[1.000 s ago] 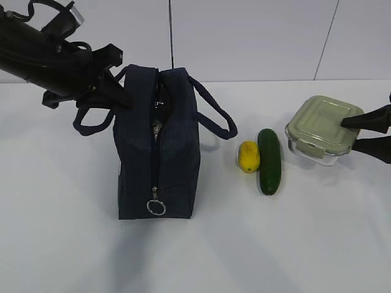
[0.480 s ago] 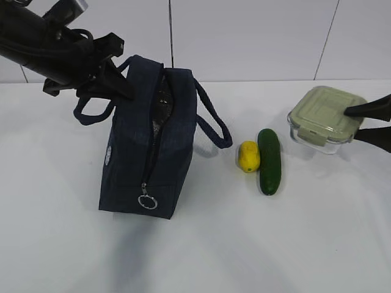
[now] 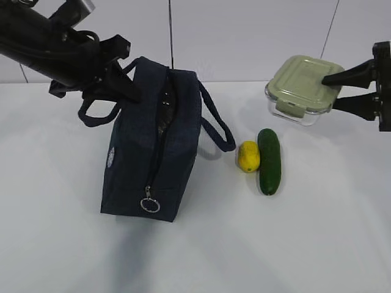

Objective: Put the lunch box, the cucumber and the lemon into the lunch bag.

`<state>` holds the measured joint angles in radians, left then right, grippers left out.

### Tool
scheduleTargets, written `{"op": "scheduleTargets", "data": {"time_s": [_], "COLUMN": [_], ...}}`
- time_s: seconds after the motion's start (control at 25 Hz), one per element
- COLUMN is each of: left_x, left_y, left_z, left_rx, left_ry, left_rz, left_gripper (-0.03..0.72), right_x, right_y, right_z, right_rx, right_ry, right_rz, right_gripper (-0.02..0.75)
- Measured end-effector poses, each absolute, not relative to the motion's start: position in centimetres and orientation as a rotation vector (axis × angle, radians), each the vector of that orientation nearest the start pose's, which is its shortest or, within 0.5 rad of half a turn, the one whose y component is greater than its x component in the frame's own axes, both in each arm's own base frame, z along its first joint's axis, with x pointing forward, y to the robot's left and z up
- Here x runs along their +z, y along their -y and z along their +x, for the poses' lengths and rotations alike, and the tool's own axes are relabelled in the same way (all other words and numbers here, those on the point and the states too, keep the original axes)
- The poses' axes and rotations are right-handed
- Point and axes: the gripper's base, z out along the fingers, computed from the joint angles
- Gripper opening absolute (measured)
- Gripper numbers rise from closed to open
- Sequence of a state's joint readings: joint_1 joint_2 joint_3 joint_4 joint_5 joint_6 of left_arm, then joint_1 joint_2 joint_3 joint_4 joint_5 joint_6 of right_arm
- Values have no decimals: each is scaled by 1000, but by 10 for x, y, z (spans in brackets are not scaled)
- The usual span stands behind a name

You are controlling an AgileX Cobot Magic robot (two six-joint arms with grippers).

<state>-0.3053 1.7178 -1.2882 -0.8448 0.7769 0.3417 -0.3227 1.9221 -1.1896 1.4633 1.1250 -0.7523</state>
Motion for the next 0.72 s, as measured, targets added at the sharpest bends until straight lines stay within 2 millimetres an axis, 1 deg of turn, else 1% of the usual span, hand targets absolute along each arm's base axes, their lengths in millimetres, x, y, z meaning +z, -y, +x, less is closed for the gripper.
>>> {"op": "scheduleTargets", "data": {"time_s": [0.2,0.48,0.72], "left_x": [271,271,271], "left_y": [164,165,165], "left_z": [335,335,335], "left_rx": [-960,-960,-960], "left_ry": [-2542,-2542,-2542], "left_rz": [234,236,236], "left_gripper": [-5,-5,-5], "right_x": [228,252,260], "right_y": [15,-17,-46], "right_z": [390,396,397], "right_rx": [1496,1557,1605], "right_ry": [-2204,-2211,-2236], "right_rz": [415,327,263], "right_gripper": [368,368,368]}}
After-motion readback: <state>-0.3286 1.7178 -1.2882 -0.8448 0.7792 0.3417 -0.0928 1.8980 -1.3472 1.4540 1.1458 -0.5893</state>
